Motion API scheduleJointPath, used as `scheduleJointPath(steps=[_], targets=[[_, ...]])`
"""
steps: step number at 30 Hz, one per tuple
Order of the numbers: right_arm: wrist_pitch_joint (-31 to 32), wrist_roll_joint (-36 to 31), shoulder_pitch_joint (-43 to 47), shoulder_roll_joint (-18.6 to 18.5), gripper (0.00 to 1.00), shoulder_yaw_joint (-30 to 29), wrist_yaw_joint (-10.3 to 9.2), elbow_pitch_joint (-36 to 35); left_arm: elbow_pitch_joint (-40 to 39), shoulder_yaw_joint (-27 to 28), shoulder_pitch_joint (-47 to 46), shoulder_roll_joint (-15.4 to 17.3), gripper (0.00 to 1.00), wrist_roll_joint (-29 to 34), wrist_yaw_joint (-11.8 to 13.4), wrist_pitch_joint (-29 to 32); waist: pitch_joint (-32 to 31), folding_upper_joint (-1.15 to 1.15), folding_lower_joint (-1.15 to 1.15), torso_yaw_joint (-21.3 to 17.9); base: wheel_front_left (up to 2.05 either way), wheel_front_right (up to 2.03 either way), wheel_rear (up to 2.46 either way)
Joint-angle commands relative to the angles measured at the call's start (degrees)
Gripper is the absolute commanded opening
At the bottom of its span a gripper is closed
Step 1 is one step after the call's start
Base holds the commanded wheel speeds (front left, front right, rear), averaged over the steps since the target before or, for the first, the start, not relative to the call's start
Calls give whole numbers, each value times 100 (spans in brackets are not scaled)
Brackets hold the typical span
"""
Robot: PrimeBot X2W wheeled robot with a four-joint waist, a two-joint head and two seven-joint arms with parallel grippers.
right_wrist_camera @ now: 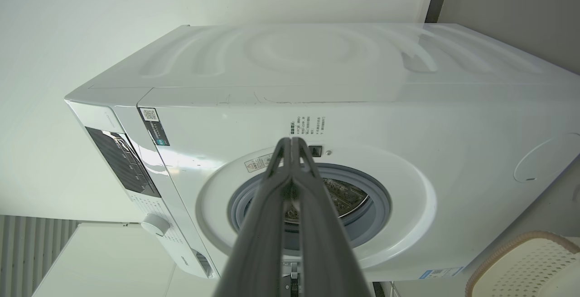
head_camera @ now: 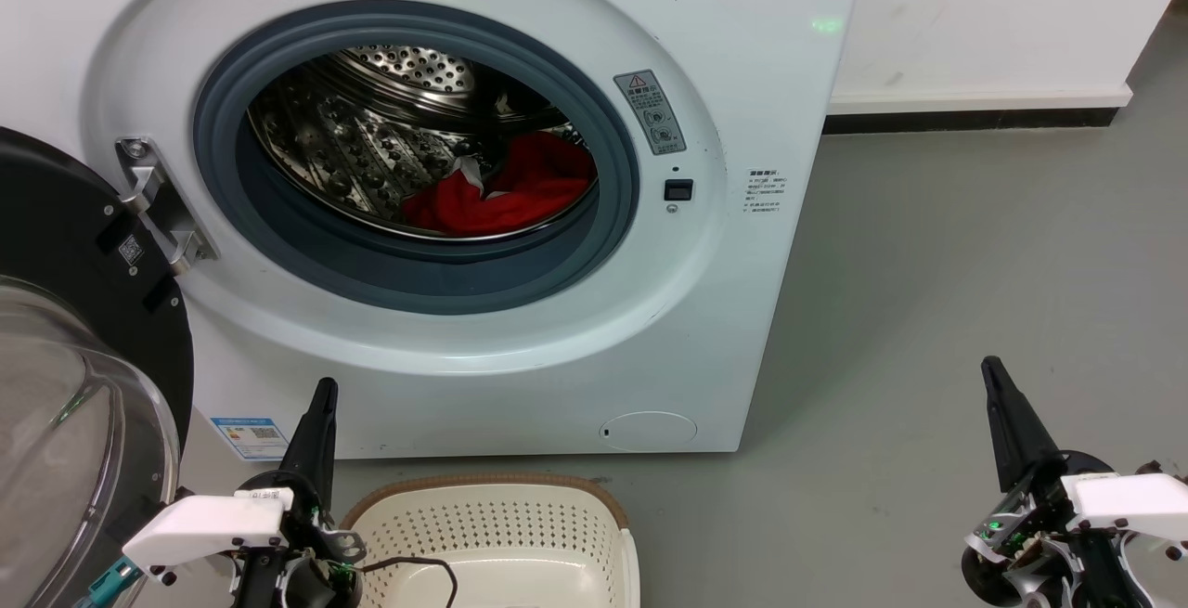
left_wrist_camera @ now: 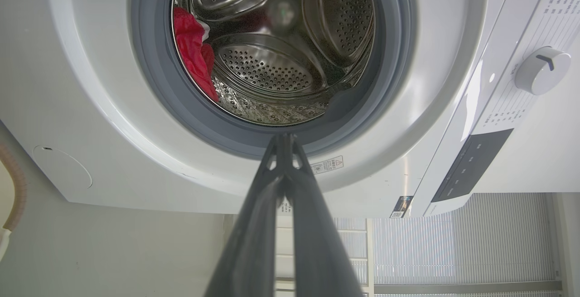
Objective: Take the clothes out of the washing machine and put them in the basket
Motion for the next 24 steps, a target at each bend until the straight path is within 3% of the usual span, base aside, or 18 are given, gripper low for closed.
scheduleJointPath(steps=[1,18,19,24], targets=[[-5,-25,-80,15,0,5,0,8,-5,11,-40,-4,0,-12,-24,5,0,0,0,0,0,0,0],[-5,-25,-80,15,0,5,0,8,-6,11,-40,-4,0,-12,-25,5,0,0,0,0,0,0,0],[0,0,0,0,100,1,0,0,0,0,0,0,100,0,0,0,0,0,0,0,0,0,0],[-120,13,83,0,100,64,1,-100,-44,-140,12,-2,100,24,0,-124,-1,0,0,-3,0,0,0]])
